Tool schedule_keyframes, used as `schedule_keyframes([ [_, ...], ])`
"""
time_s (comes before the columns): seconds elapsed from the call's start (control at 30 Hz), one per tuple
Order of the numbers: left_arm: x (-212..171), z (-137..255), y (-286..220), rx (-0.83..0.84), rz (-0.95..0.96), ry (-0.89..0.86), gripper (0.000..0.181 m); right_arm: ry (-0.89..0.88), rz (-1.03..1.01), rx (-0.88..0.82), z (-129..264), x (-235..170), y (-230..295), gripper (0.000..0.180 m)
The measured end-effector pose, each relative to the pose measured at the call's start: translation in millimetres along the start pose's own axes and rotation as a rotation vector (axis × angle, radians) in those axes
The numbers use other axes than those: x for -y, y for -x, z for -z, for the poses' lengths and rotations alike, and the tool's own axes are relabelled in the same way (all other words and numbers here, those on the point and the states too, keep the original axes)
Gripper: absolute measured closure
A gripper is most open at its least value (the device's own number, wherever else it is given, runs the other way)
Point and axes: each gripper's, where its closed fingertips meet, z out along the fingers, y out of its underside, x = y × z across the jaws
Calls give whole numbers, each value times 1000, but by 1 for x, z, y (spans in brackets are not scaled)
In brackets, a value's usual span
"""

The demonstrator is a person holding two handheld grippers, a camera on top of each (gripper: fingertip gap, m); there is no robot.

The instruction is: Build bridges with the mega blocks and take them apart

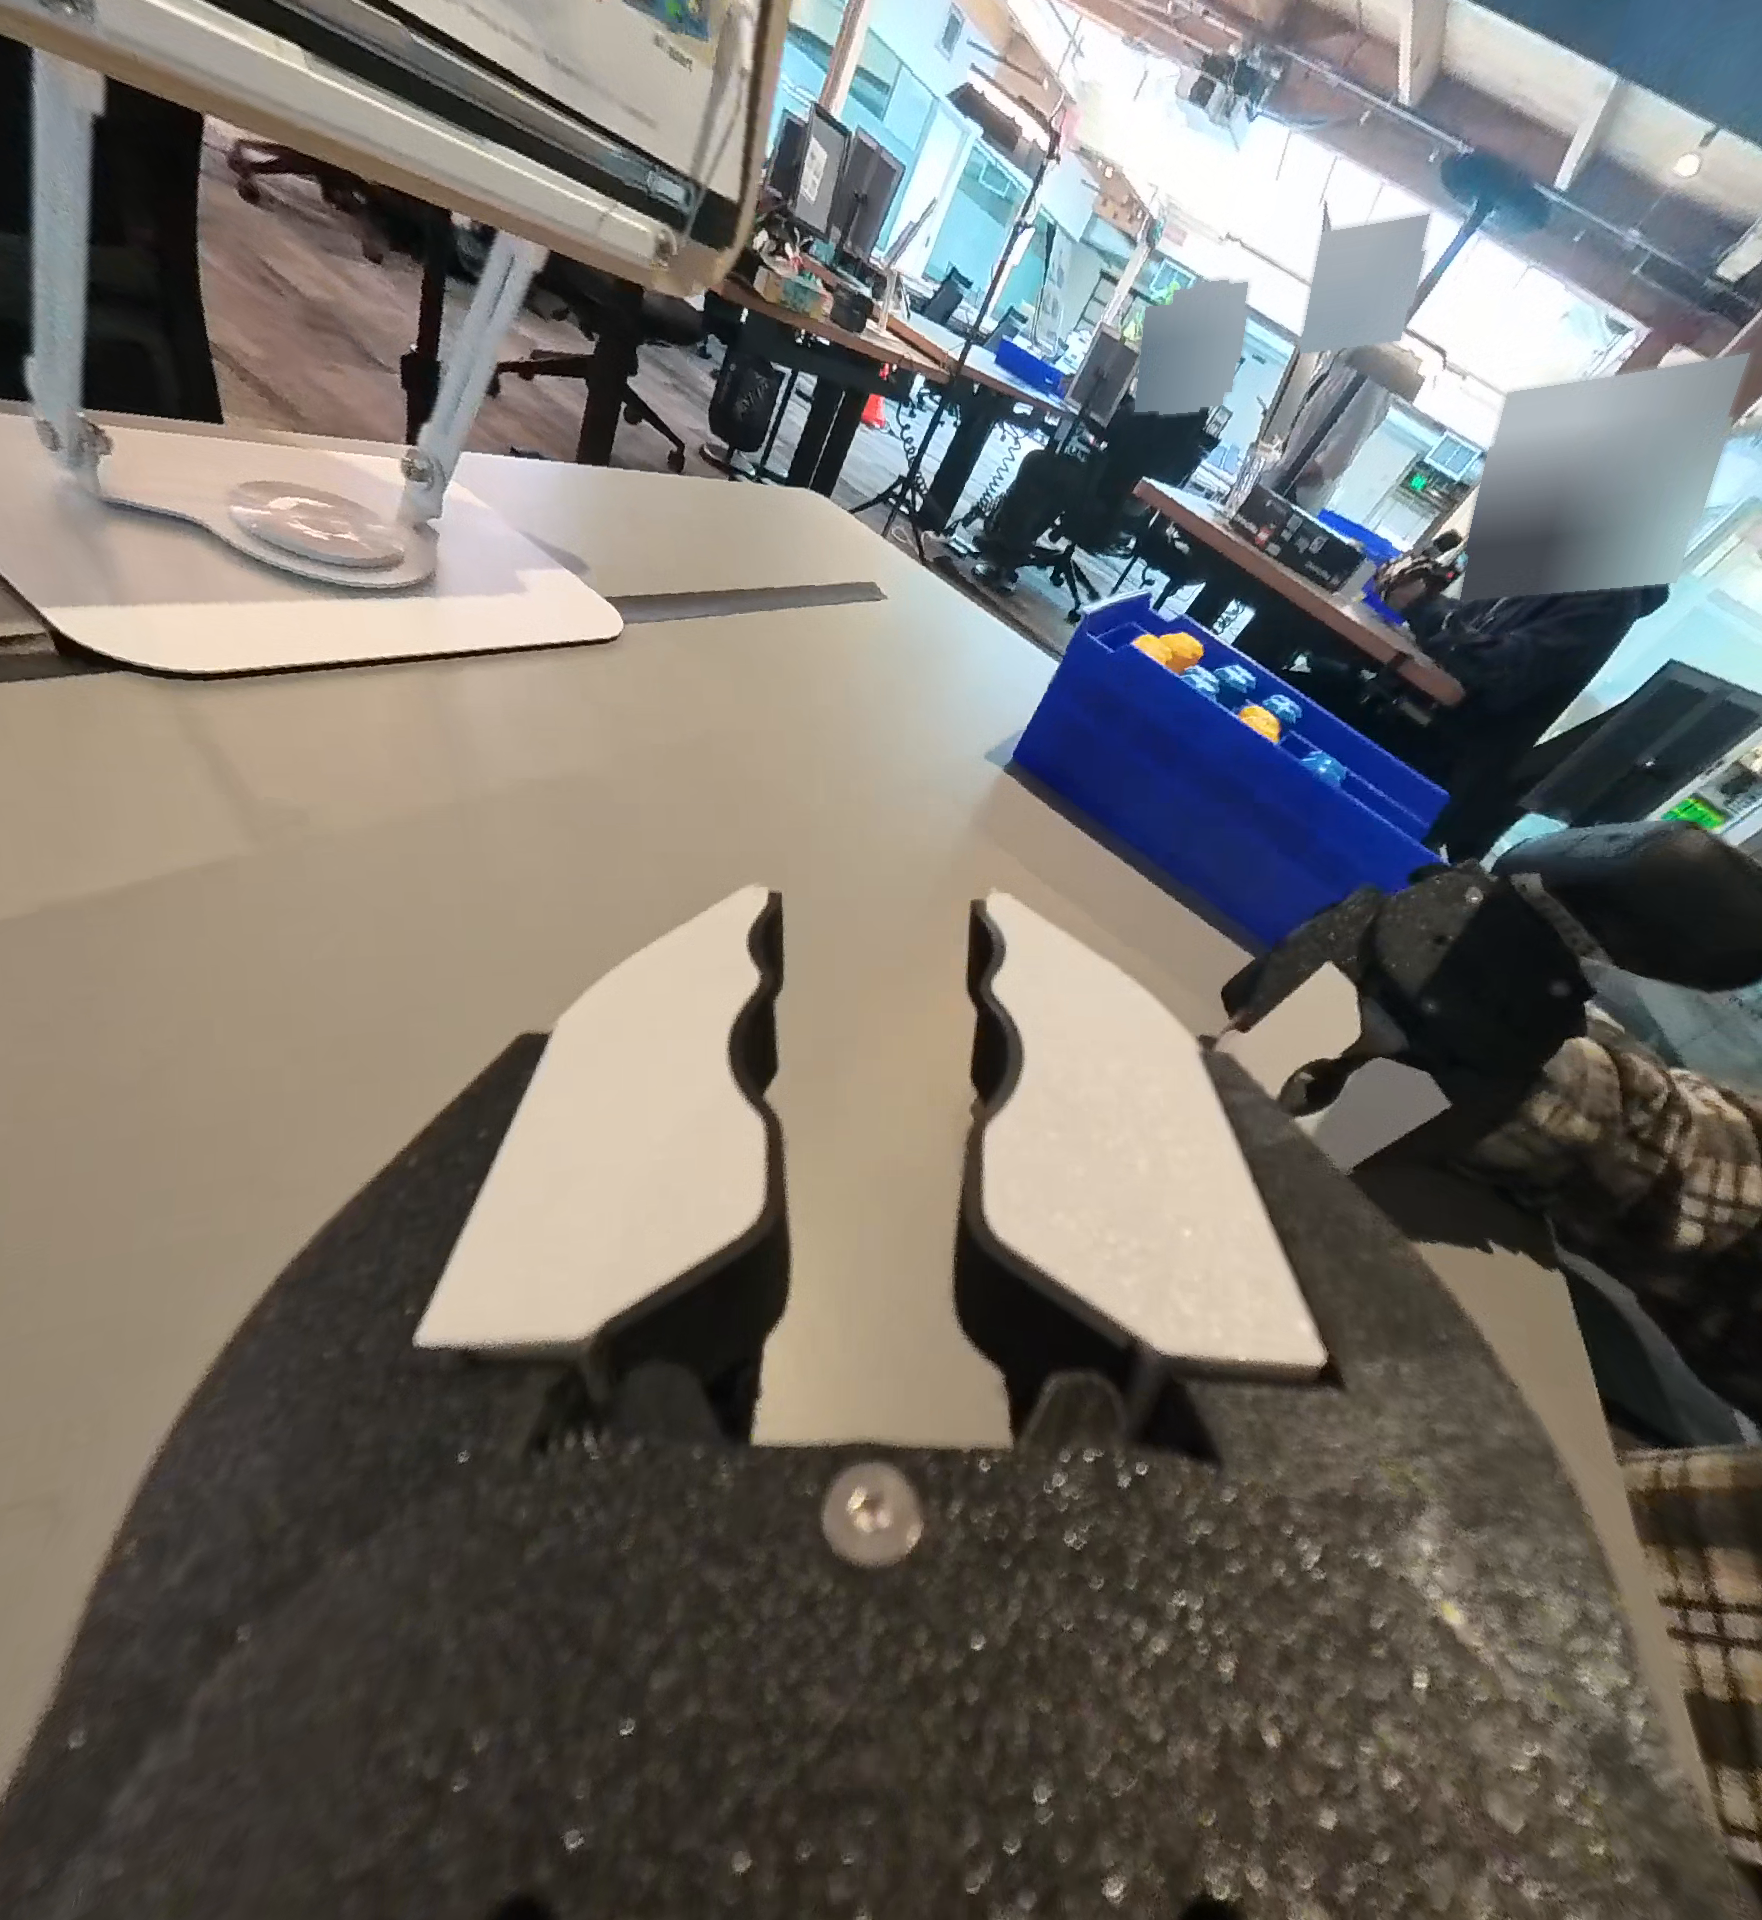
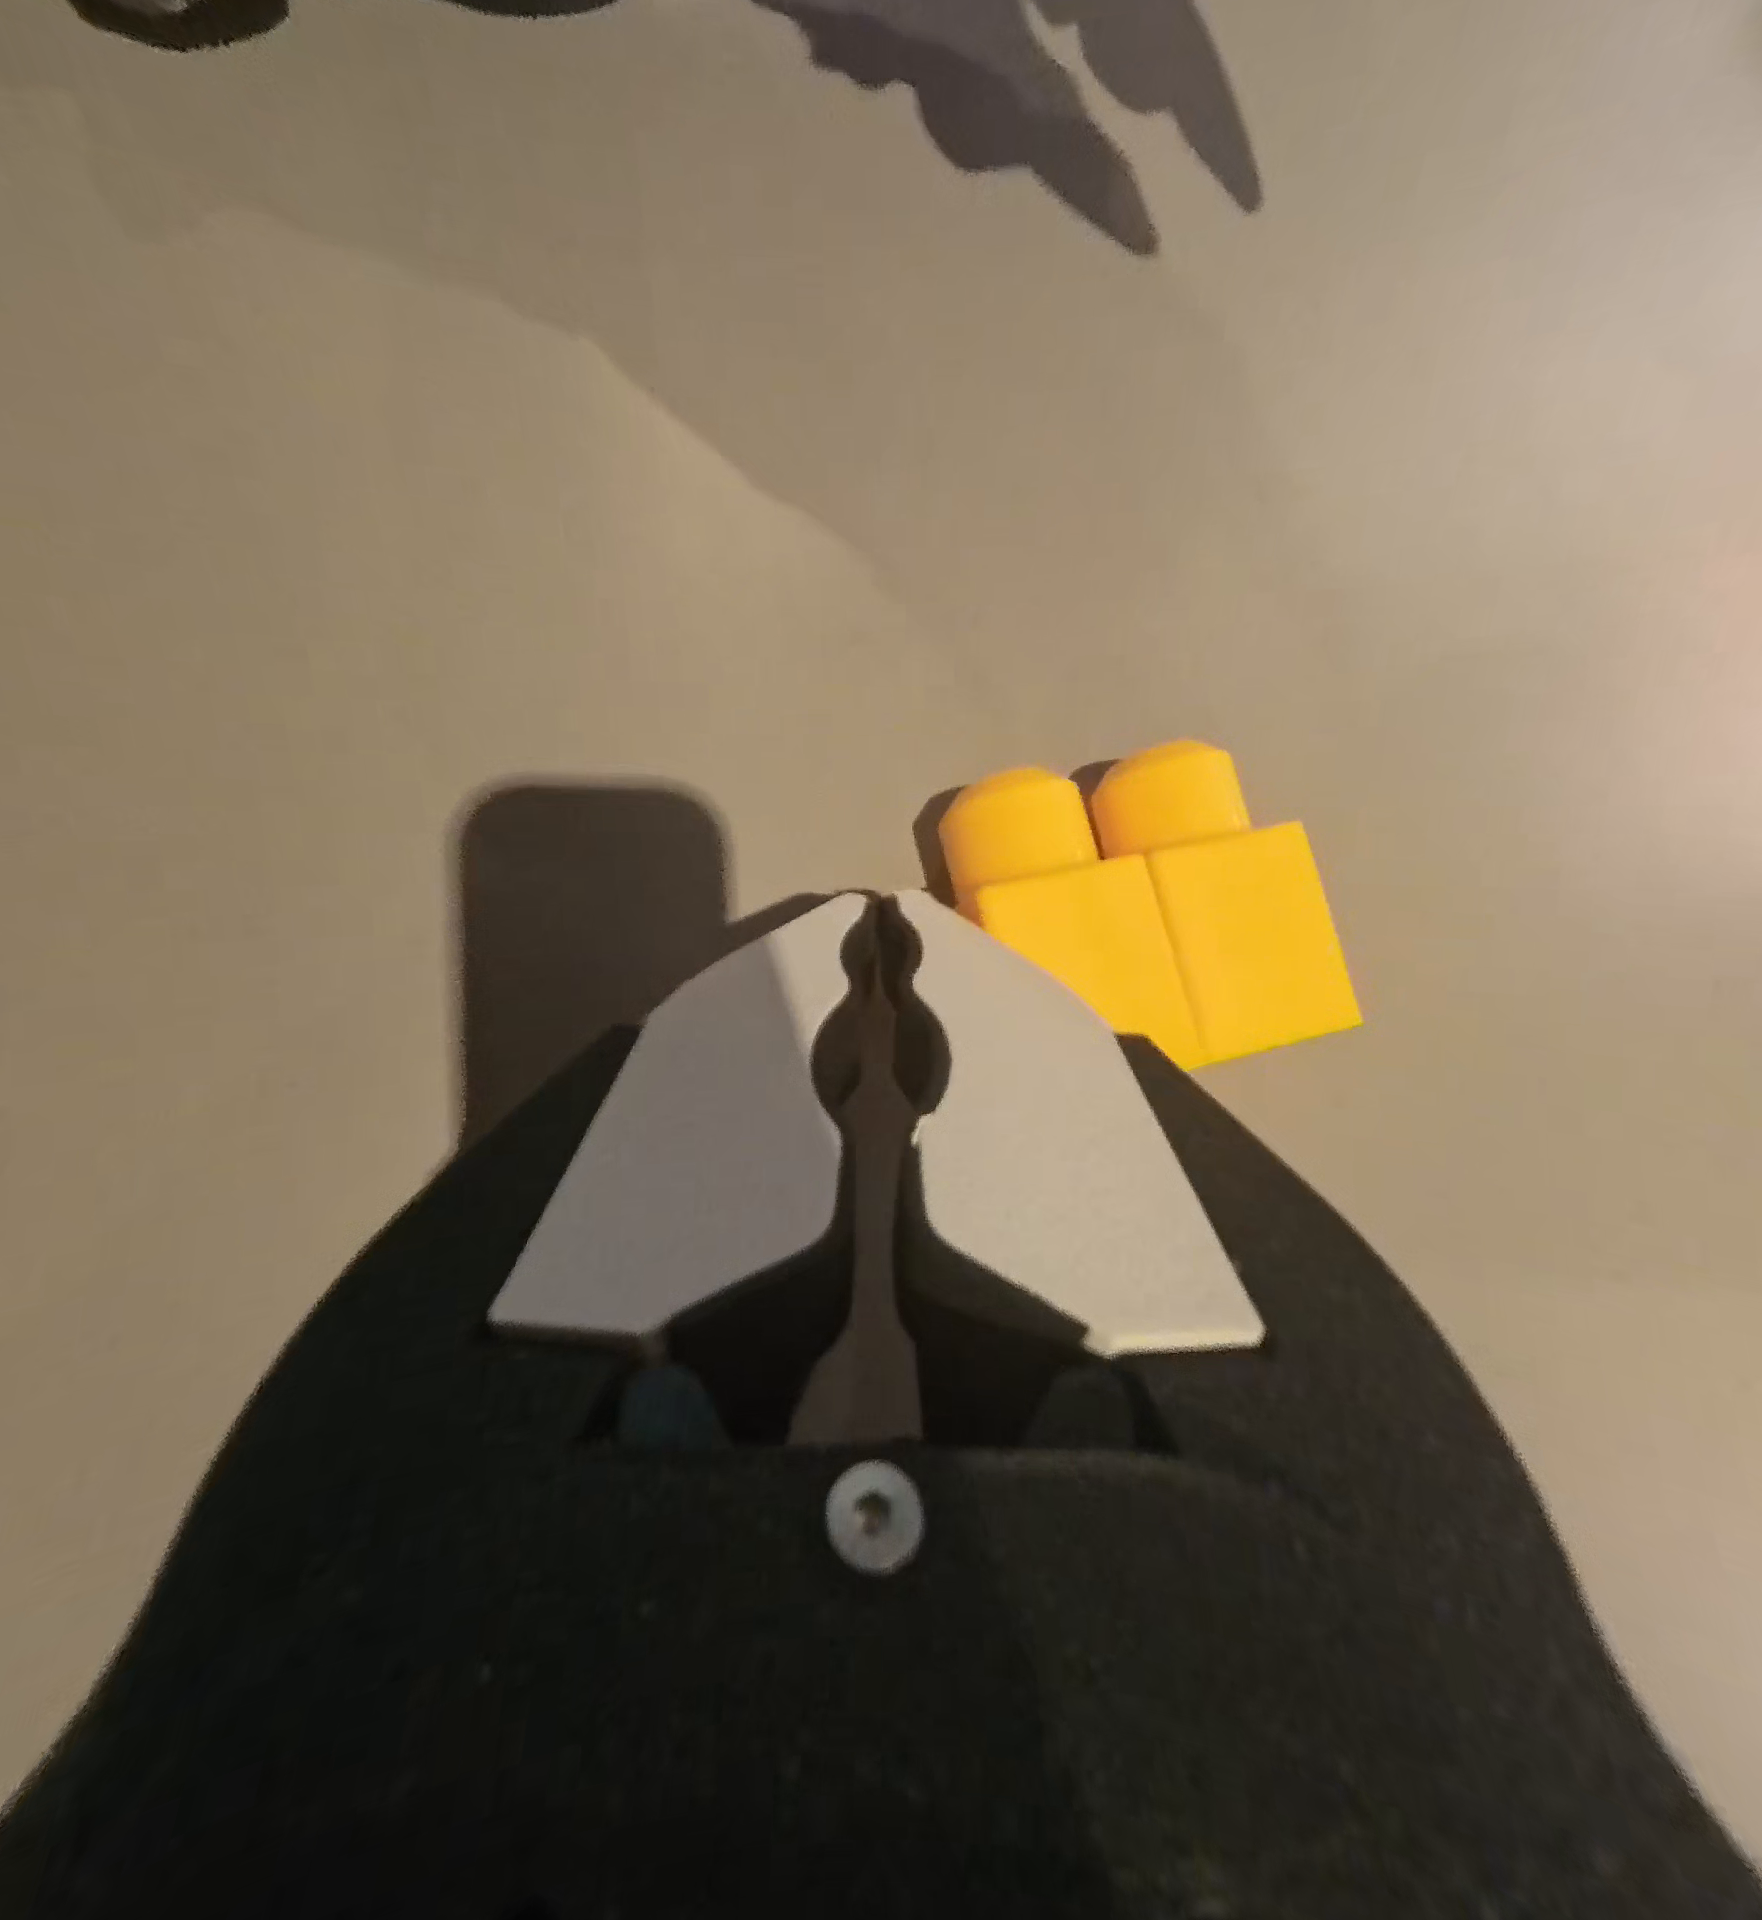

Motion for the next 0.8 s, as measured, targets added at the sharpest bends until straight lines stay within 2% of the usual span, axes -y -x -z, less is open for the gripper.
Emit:
schedule_keyframes([
  [0.03,0,0,0,1,-1,0,147,0,-5,5,0,0,0,180],
  [0.23,-3,-3,-3,-3,-12,14,147,-26,-21,19,-1,2,0,180],
  [0.37,0,0,-1,18,-29,15,146,-120,-39,47,9,17,7,175],
  [0.5,26,39,23,171,-124,-16,143,-312,-108,67,40,35,-2,166],
  [0.6,52,81,52,329,-173,-28,139,-397,-146,29,59,27,-19,153],
  [0.7,65,104,74,390,-153,82,133,-515,-155,16,73,23,-25,144],
  [0.8,64,122,98,472,-126,309,119,-592,-175,32,81,21,-25,140],
])
